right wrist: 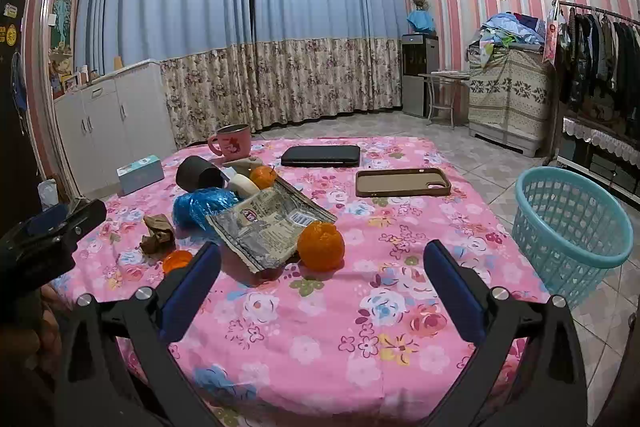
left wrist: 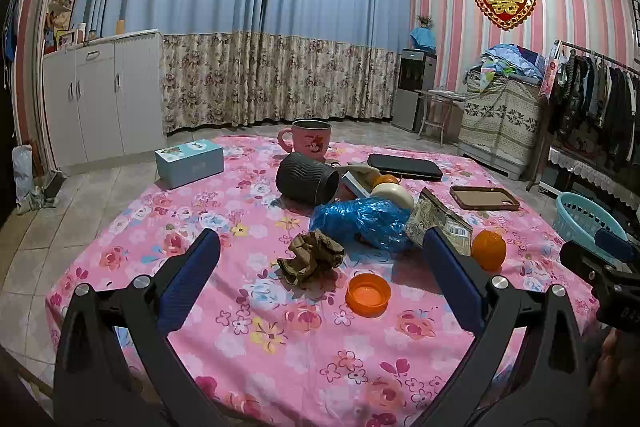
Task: Collect trash
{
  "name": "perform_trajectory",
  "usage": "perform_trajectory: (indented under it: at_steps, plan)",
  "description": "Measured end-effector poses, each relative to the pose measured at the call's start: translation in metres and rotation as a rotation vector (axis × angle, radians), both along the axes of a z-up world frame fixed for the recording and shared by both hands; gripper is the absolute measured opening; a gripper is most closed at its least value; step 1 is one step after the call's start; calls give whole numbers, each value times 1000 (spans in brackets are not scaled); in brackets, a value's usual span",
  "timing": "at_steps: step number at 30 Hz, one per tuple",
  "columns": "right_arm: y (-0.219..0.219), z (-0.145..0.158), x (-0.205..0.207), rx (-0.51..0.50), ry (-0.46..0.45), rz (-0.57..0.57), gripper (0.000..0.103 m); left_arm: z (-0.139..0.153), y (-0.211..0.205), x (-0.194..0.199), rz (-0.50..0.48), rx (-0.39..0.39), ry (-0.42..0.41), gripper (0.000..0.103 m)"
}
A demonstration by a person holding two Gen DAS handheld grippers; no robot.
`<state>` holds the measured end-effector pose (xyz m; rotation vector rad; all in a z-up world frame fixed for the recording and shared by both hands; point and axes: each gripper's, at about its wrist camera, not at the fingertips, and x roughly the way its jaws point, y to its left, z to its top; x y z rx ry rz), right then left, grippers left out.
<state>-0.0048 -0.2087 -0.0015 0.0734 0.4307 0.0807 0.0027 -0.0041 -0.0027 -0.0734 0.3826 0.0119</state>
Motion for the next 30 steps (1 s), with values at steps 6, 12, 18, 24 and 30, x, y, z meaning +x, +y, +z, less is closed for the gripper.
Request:
perform_trajectory:
  at_steps: [6,12,18,24,30]
  plan:
    - [0,0,-1,-5,-1,1,99,0,0,0,0,0,1,98]
    - [1,0,-1,-9,-2,1,99,-1,1,2,0,-7,4,98]
    - [0,0,-1,3,3,-5,99,-2,0,3,-5,-9,5,98]
    - [1,1,-2,-5,4,-1,99,-1,0,3,-8,-1,4,98]
    - [2,1,-1,-6,5,-2,99,0,1,3,-7,-5,6,98]
